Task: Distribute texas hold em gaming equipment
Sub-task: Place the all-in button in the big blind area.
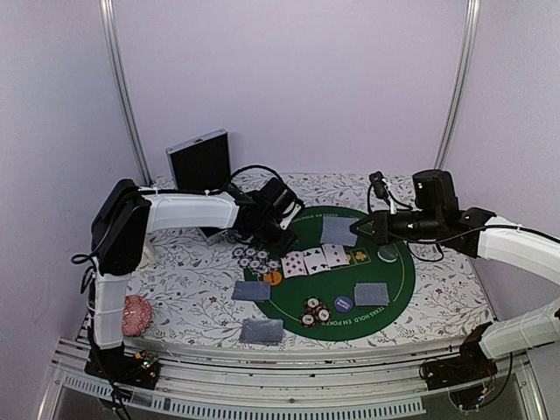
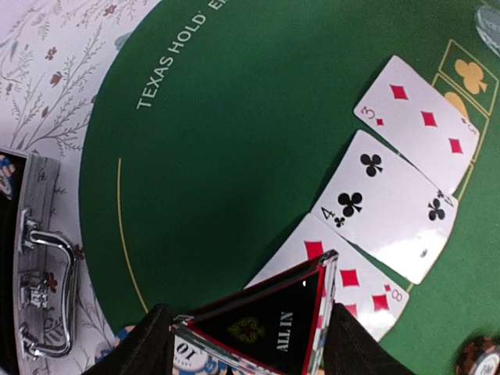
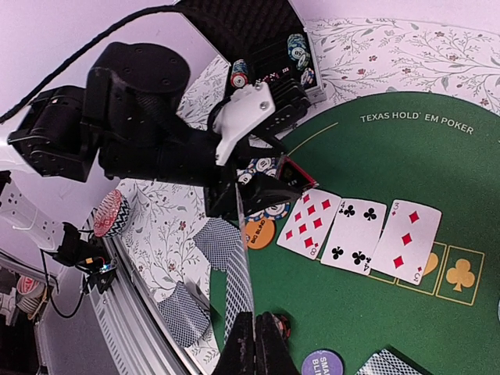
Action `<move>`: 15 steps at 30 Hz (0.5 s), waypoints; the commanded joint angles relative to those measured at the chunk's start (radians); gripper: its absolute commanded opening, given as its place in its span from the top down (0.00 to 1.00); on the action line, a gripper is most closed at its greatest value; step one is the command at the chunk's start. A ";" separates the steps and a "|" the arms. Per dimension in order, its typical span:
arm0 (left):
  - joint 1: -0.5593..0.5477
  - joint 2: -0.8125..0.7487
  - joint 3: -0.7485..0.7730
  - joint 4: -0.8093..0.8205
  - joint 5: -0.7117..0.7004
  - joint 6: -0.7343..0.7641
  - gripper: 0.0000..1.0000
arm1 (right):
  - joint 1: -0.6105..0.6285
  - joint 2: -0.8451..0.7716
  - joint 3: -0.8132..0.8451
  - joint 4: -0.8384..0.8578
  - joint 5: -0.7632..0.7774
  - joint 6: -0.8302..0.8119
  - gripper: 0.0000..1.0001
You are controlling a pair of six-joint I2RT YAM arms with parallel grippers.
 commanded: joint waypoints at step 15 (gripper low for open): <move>0.131 0.240 0.227 -0.048 0.017 -0.012 0.46 | -0.007 -0.031 -0.028 -0.012 0.020 0.015 0.98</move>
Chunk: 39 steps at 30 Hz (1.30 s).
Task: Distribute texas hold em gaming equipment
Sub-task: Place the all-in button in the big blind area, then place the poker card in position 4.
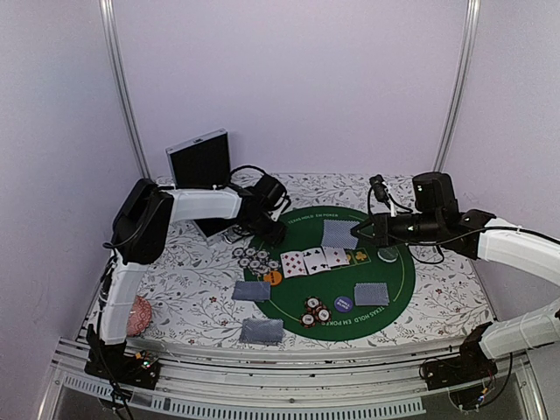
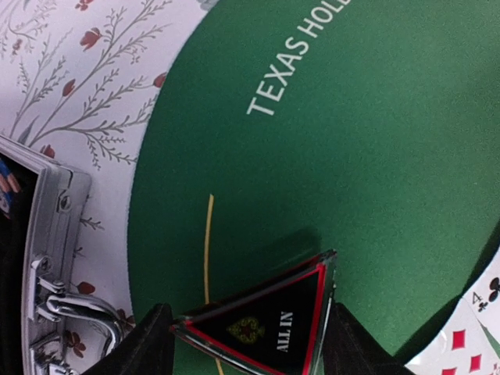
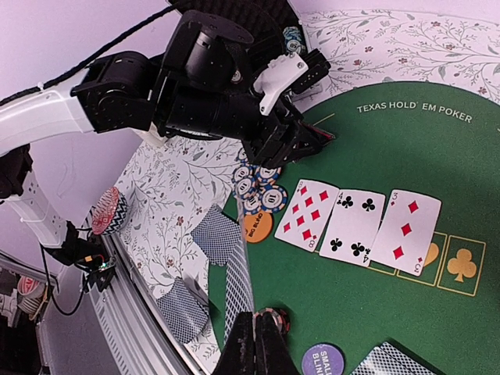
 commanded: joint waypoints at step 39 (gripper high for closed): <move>-0.321 -0.963 -1.022 0.450 0.259 0.269 0.17 | -0.116 0.350 -0.296 0.677 0.436 0.615 0.98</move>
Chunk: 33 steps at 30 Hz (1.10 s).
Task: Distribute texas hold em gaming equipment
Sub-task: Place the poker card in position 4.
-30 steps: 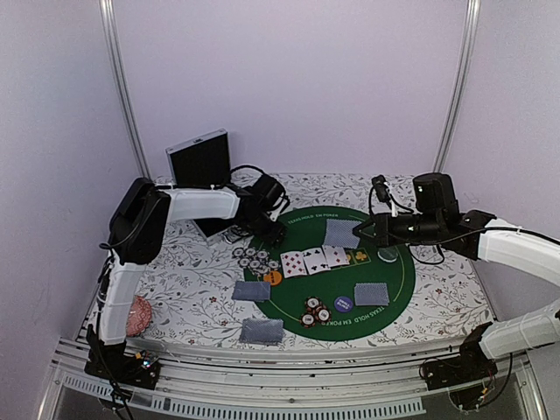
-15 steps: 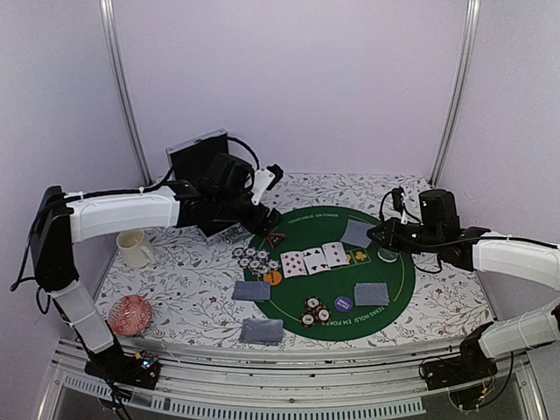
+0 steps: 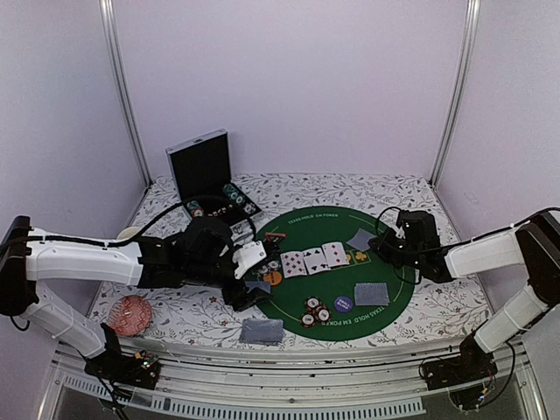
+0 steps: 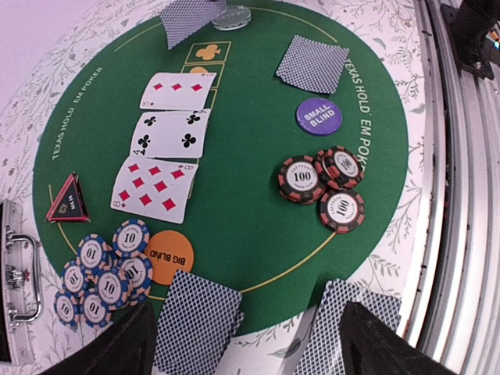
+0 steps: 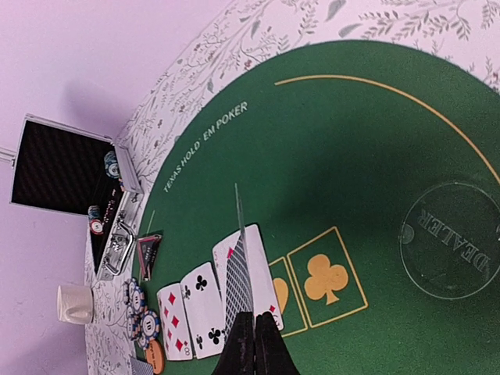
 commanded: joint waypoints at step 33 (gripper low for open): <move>-0.054 -0.032 -0.034 0.010 -0.043 -0.015 0.17 | 0.022 0.296 0.014 0.210 0.134 0.401 0.97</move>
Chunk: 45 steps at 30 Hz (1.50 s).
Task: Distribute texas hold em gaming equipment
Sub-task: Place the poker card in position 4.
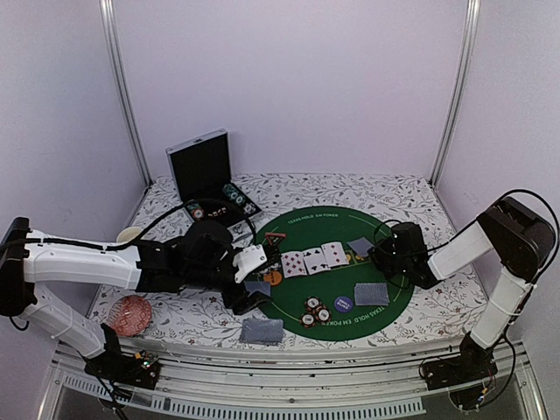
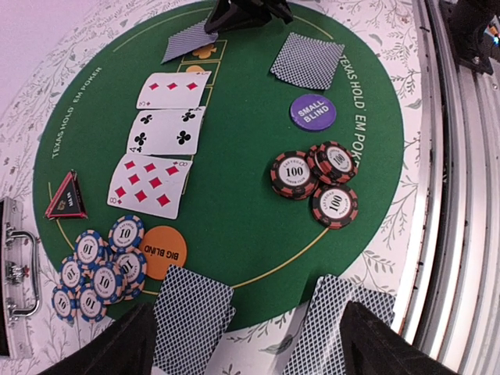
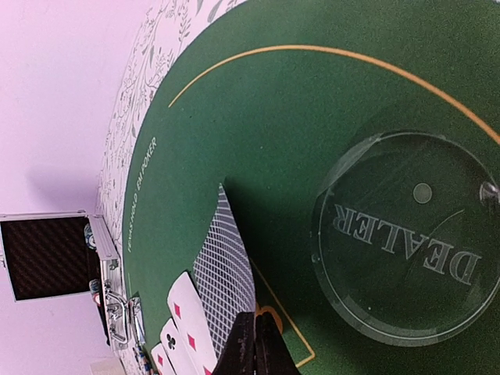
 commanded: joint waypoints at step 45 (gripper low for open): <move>-0.035 -0.008 0.014 -0.043 -0.021 0.009 0.16 | 0.056 0.097 -0.003 0.092 -0.089 0.091 0.98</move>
